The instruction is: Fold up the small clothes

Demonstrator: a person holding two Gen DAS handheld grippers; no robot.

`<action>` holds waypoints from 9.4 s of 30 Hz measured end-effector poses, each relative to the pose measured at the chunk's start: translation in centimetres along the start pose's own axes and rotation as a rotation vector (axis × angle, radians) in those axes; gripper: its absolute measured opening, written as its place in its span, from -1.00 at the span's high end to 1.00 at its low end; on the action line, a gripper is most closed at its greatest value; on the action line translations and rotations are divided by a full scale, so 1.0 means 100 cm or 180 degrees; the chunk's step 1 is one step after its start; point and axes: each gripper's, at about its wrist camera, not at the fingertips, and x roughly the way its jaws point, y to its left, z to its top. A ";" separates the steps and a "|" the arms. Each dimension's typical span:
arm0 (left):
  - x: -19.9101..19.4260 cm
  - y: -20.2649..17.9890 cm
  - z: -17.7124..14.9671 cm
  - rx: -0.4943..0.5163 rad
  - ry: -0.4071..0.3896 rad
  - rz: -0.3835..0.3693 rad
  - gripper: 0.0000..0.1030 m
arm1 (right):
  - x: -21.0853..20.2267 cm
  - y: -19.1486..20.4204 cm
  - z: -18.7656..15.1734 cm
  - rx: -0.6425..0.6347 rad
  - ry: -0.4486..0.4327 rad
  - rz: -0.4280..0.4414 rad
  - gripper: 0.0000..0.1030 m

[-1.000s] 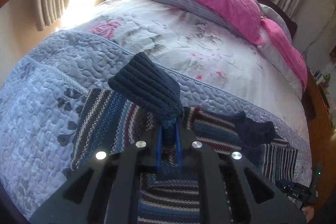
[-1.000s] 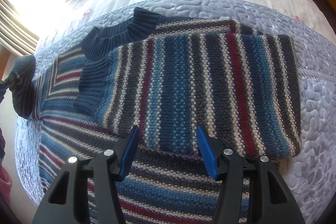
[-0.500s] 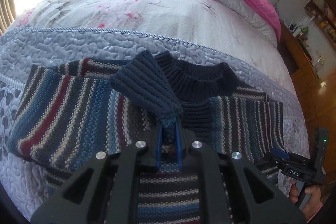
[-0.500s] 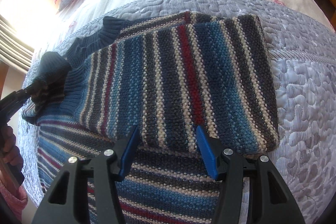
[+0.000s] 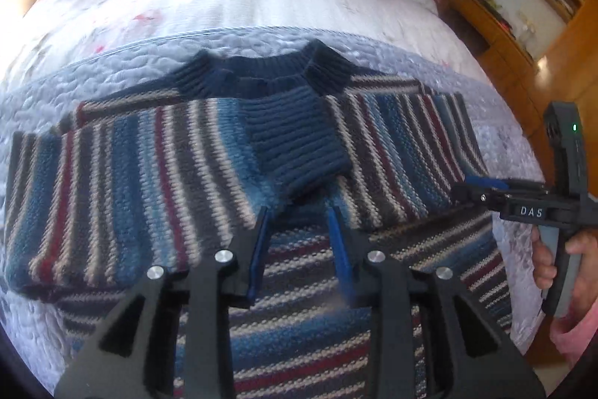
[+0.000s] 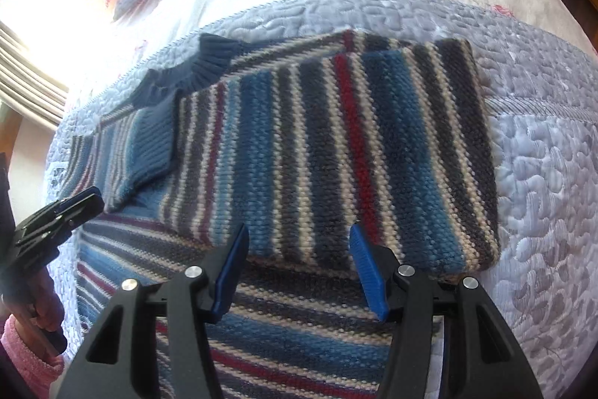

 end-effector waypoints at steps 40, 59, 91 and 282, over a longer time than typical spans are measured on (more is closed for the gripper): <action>-0.066 0.168 -0.009 -0.1027 -0.0088 0.1307 -0.11 | 0.081 0.100 0.058 -0.0184 0.0375 0.0736 0.70; 0.019 0.161 -0.008 -0.0712 0.0450 0.1588 -0.14 | 0.036 0.001 0.032 0.0112 0.0143 0.0169 0.95; -0.094 0.127 -0.192 -0.0705 0.1117 0.1009 -0.53 | -0.066 0.004 -0.162 -0.0097 0.0451 0.0175 0.24; 0.026 0.022 0.016 -0.0328 0.0469 0.0801 -0.18 | -0.052 -0.048 -0.007 -0.0168 0.0255 0.0134 0.32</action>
